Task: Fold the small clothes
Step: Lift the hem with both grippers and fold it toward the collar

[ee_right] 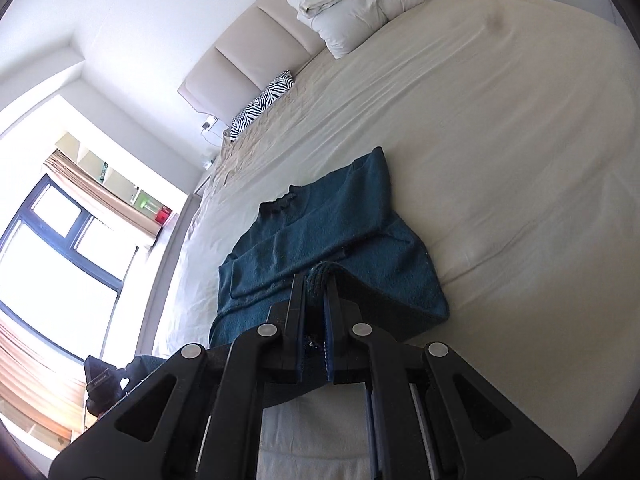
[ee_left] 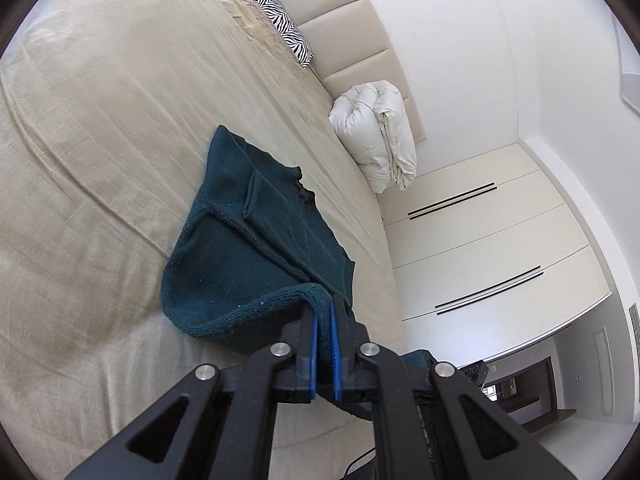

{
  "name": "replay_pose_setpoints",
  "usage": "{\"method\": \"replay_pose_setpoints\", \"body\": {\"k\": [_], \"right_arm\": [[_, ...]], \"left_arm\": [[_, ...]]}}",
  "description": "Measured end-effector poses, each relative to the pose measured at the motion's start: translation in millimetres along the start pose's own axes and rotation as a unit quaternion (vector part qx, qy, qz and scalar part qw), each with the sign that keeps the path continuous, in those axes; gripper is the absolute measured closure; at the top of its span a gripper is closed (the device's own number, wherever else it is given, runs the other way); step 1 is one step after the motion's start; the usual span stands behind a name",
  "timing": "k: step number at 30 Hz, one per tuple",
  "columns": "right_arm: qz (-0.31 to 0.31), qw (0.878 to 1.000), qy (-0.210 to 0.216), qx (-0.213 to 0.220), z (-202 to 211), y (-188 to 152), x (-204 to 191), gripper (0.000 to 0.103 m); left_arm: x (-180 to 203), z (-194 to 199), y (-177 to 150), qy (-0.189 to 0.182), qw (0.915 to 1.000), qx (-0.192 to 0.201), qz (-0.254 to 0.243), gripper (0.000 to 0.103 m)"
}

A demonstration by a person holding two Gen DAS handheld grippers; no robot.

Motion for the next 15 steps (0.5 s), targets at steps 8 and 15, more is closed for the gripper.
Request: {"method": "replay_pose_setpoints", "body": {"k": [8,15], "right_arm": [[0.011,1.000,-0.018,0.020,-45.1,54.8,-10.1,0.097],[0.003,0.999,-0.041,0.029,-96.4,97.4,-0.2,0.097]], "left_arm": [[-0.1,-30.0,48.0,-0.008,0.9996,0.018,0.018,0.096],[-18.0,-62.2,93.5,-0.003,0.9986,0.028,0.044,0.096]]}}
Point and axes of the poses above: each gripper's, at about its wrist camera, not at the fingertips, and z roughly against the way its jaws point, x to its right, y to its top, the point moved 7 cm from there along -z, roughly the way its jaws point, and after that the axes turned 1 degree about -z, right-handed, at the moved point
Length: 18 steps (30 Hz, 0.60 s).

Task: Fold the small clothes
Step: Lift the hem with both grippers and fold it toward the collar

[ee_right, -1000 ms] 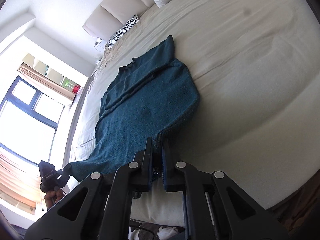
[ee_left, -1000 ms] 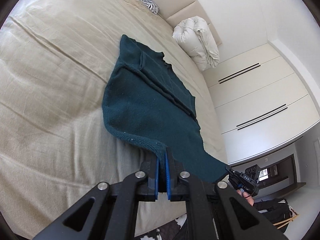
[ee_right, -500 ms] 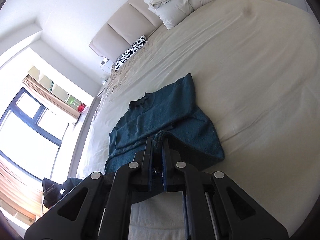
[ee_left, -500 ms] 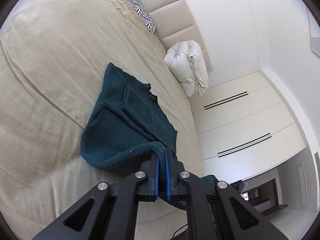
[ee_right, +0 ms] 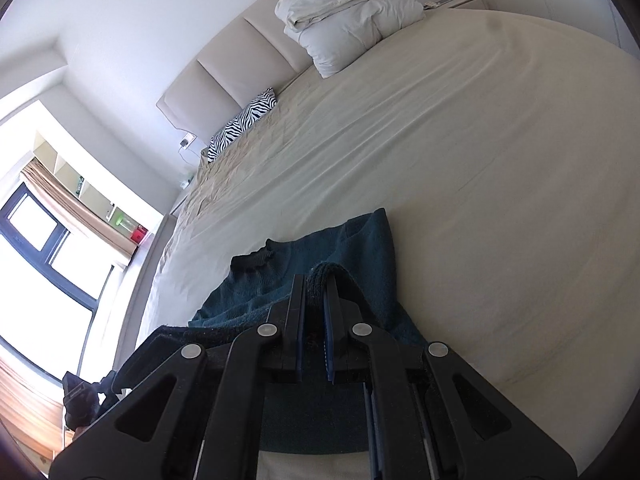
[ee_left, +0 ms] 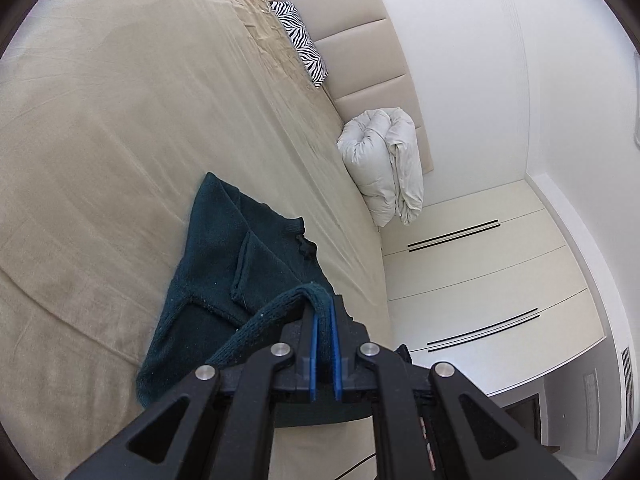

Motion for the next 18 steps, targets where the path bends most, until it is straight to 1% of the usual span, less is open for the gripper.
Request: {"method": "replay_pose_setpoints", "body": {"k": [5,8,13,18], "right_arm": [[0.001,1.000,-0.019,-0.007,-49.5,18.9,6.5,0.097],[0.005,0.999,-0.033,-0.014,-81.1,23.9,10.6,0.097],[-0.011,0.999,-0.044,-0.022,-127.0,31.1,23.7,0.097],[-0.034,0.997,-0.057,-0.033,-165.5,42.0,38.6,0.096]], "left_arm": [[-16.8,-32.6,27.0,0.016,0.9998,-0.001,0.013,0.096],[-26.7,-50.0,41.9,0.026,0.9995,-0.003,0.020,0.096],[-43.7,-76.5,64.9,0.046,0.9986,-0.007,0.025,0.096],[-71.8,-101.6,80.7,0.072,0.9966,-0.011,0.038,0.095]]}}
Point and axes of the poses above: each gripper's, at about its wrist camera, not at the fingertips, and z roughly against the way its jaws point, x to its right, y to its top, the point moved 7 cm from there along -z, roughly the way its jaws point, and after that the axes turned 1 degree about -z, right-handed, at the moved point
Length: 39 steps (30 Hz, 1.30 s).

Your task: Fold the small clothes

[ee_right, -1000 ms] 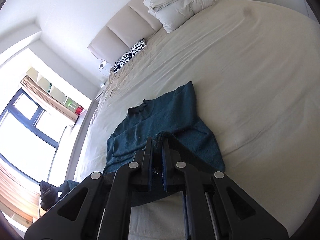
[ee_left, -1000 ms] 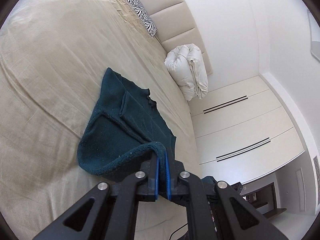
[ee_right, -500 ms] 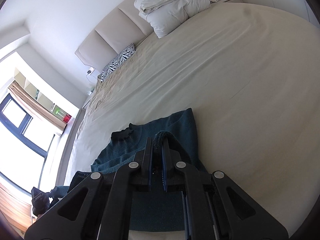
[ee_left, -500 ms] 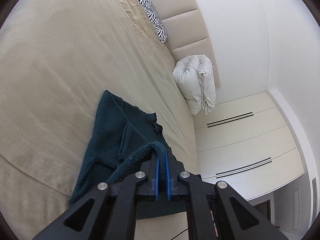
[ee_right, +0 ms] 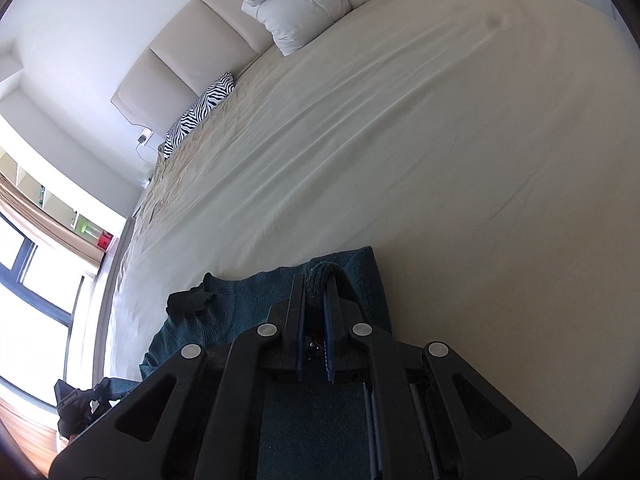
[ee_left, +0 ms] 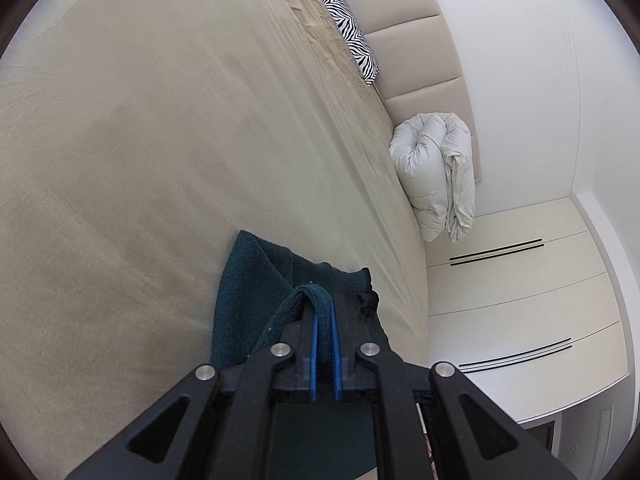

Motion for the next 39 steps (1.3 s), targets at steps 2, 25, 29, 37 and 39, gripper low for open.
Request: {"method": "replay_pose_setpoints", "body": {"k": [2,25,29,37,39], "right_arm": [[-0.015,1.000,0.001,-0.004,-14.8,4.7,5.1,0.096],[0.122,0.990,-0.062,-0.033,10.5,-84.3,30.2,0.062],[0.149,0.985,-0.082,-0.040,19.4,-105.7,32.9,0.065],[0.161,0.982,-0.094,-0.043,42.9,-121.6,49.1,0.084],[0.160,0.982,-0.093,-0.039,47.1,-123.2,50.6,0.084]], "left_arm": [[-11.1,-12.4,5.7,0.015,0.9998,-0.001,0.008,0.094],[-16.6,27.2,-91.1,0.127,0.9770,-0.004,-0.171,0.034],[-30.3,33.3,-109.9,0.144,0.9737,-0.004,-0.176,0.040],[-38.4,34.4,-123.0,0.164,0.9676,-0.008,-0.192,0.067],[-40.5,38.4,-122.4,0.163,0.9677,-0.008,-0.192,0.068]]}}
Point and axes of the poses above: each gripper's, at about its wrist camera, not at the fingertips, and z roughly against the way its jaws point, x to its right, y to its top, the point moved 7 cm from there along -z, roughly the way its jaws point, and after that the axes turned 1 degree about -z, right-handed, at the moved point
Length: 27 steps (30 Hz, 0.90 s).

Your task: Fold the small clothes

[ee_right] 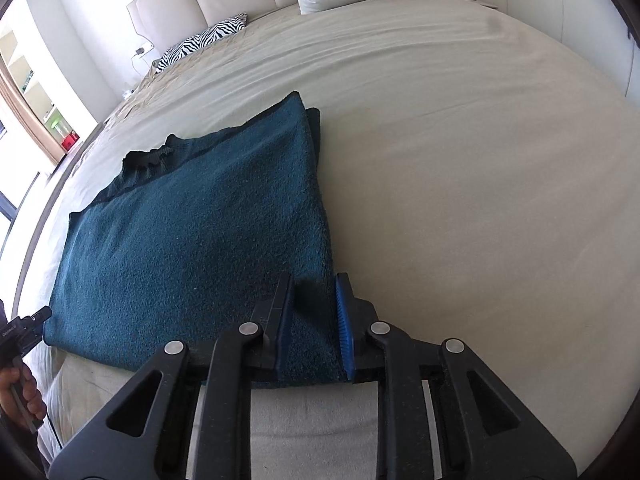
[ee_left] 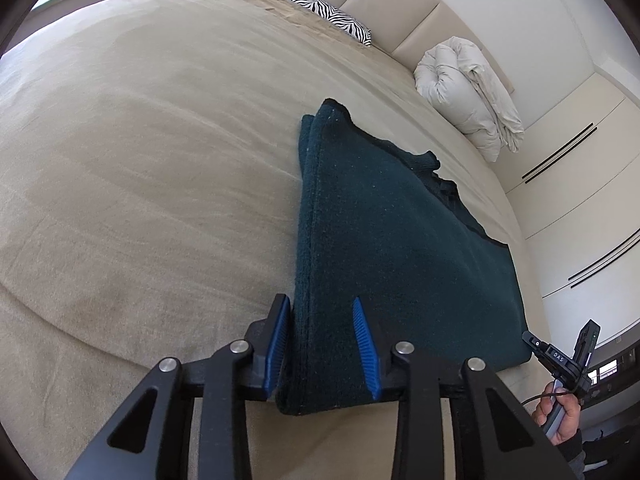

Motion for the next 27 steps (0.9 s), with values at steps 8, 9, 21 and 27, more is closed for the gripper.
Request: {"method": "replay_pose_setpoints", "body": {"k": [8,9,21,27], "right_arm": [[0.023,1.000,-0.013,0.006,5.6,-2.1,-1.6,0.097],[0.025,1.000,-0.014,0.006,6.2,-1.8,-2.1,0.097],[0.023,0.999,-0.024,0.030,32.1,-4.1,-2.3,0.098],[0.008,1.000,-0.019,0.018,32.2,-11.8,5.7,0.098]], "left_arm": [[-0.5,-2.8,-0.4,0.019,0.9997,-0.006,-0.013,0.083],[-0.6,-2.6,-0.4,0.020,0.9997,-0.007,-0.015,0.084],[9.3,6.4,-6.7,0.041,0.9980,0.001,-0.048,0.091],[4.8,10.2,-12.5,0.039,0.9982,-0.004,-0.045,0.092]]}}
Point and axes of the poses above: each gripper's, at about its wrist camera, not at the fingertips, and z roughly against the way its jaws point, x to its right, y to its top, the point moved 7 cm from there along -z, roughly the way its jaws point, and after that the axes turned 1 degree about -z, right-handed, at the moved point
